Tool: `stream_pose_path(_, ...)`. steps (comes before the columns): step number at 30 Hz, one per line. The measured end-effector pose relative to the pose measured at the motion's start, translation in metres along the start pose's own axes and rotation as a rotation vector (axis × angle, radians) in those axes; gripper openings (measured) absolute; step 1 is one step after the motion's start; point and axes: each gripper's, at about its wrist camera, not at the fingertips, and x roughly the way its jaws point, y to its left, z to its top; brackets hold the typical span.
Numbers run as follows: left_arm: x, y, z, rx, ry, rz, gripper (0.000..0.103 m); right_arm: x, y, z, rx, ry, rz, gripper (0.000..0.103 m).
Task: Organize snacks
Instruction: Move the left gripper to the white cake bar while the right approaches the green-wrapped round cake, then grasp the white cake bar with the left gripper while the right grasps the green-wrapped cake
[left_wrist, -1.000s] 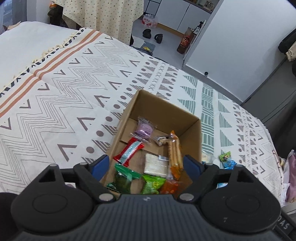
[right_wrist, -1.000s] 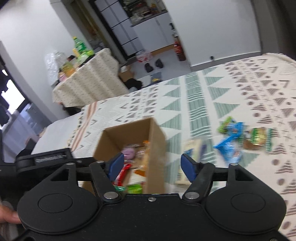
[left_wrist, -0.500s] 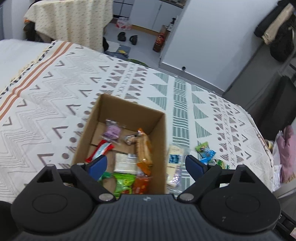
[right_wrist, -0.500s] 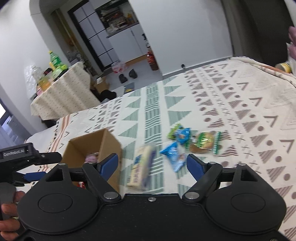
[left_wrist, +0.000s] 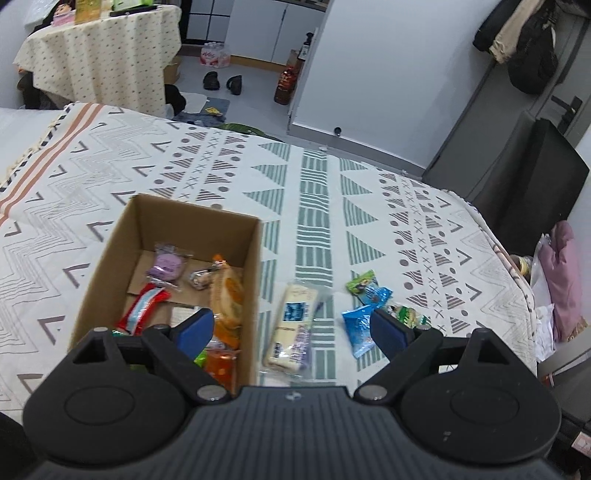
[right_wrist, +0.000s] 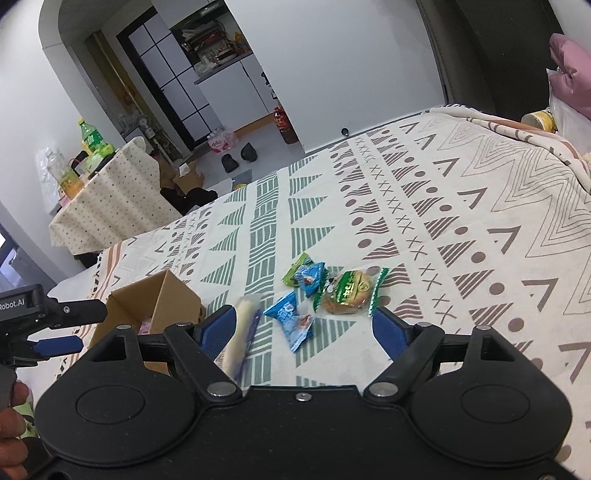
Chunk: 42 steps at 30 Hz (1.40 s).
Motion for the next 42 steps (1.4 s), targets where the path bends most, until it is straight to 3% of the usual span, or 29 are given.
stream_pose_path(12, 0.028, -0.044, -0.003, 0.083, 0.013, -0.002, 0.088, 0.029, -0.037, 0.003, 0.100, -0.018, 0.065, 0.080)
stream_pose_path(19, 0.049, -0.062, -0.003, 0.106, 0.037, 0.006, 0.084, 0.043, -0.047, 0.004, 0.110, -0.017, 0.060, 0.080)
stream_pose_path(31, 0.104, -0.068, -0.012, 0.112, 0.119, 0.052, 0.072, 0.077, -0.059, 0.009, 0.168, 0.034, 0.082, 0.076)
stream_pose_path(42, 0.155, -0.059, -0.014, 0.098, 0.172, 0.114, 0.071, 0.109, -0.070, 0.007, 0.184, 0.092, 0.080, 0.075)
